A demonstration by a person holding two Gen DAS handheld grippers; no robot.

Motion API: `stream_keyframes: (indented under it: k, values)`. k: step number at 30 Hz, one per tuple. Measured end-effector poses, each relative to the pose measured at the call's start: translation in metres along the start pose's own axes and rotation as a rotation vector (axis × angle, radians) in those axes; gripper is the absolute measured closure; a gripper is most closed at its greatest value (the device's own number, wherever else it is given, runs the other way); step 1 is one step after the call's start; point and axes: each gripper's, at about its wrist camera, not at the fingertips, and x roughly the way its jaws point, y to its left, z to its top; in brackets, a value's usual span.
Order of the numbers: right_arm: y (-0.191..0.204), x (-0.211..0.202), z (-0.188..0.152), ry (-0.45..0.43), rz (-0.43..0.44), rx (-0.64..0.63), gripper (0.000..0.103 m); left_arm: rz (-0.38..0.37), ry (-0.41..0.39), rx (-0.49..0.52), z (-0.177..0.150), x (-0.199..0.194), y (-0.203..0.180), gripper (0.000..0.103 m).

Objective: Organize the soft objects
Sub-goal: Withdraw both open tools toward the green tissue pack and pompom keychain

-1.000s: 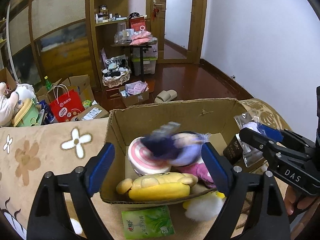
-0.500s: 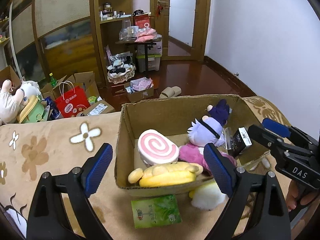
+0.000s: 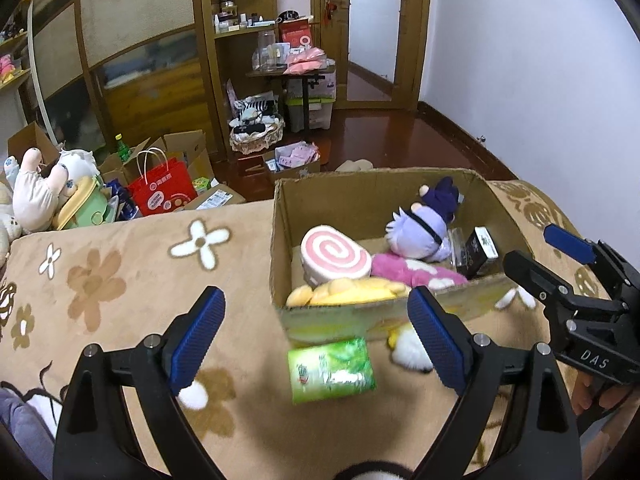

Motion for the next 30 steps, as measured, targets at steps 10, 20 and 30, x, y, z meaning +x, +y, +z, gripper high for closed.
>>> stream_keyframes:
  k: [10, 20, 30]
  values:
    - [0.015, -0.024, -0.011, 0.005, 0.006, 0.017, 0.014, -0.001, 0.031, -0.027, -0.017, -0.023, 0.006, 0.011]
    - [0.021, -0.035, -0.025, 0.025, -0.009, 0.013, 0.014, 0.018, 0.049, -0.003, -0.03, -0.037, 0.003, 0.011]
    - [0.03, -0.033, -0.03, 0.036, -0.012, -0.019, 0.014, 0.009, 0.093, -0.016, -0.039, -0.034, 0.009, 0.011]
